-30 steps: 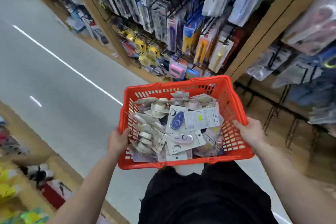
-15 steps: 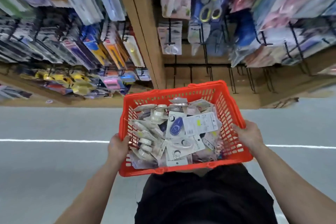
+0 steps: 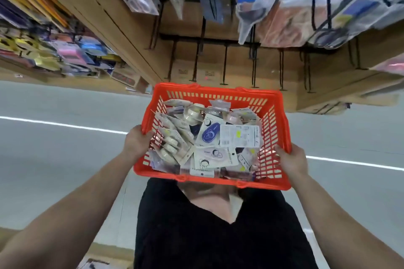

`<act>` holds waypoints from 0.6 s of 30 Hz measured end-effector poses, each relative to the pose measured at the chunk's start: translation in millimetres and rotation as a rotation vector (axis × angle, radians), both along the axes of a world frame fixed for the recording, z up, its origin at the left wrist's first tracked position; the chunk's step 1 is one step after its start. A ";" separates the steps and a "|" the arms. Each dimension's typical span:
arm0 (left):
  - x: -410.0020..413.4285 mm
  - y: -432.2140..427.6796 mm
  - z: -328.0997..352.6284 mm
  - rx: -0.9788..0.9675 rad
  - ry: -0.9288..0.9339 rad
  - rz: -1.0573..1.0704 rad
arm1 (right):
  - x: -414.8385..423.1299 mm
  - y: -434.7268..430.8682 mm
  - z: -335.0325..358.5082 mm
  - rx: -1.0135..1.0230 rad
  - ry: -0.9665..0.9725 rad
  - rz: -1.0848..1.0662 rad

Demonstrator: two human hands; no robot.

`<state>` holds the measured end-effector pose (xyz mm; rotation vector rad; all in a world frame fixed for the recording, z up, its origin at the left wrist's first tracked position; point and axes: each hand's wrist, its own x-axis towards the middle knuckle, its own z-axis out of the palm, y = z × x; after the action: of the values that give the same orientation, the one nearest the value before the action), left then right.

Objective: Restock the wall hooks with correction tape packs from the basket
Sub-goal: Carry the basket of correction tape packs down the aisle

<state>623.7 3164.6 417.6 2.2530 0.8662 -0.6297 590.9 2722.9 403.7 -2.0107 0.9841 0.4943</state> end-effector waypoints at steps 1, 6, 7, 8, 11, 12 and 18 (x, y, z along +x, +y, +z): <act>2.8 -6.1 -17.6 0.009 0.009 -0.006 | 0.2 -5.6 -20.5 -0.010 0.004 -0.003; 18.2 -21.7 -134.9 0.064 0.036 -0.038 | 1.7 -11.4 -152.3 -0.024 0.031 -0.005; 20.3 -22.4 -161.7 0.076 0.038 -0.043 | 2.5 -9.9 -182.1 -0.028 0.038 -0.006; 21.0 -22.6 -188.6 0.091 0.040 -0.048 | 2.0 -8.1 -212.8 -0.024 0.046 -0.009; 22.9 -15.4 -273.5 0.120 0.038 -0.061 | 4.3 1.5 -300.5 -0.010 0.062 -0.031; 24.4 -11.9 -300.6 0.124 0.036 -0.059 | 7.5 5.0 -327.8 -0.010 0.053 -0.029; 38.7 4.1 -430.3 0.133 -0.006 -0.019 | 31.4 24.8 -450.7 0.003 -0.007 -0.023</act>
<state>662.3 3168.7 -12.7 2.3829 0.9091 -0.5885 622.3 2747.7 -47.1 -1.9953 1.0008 0.4750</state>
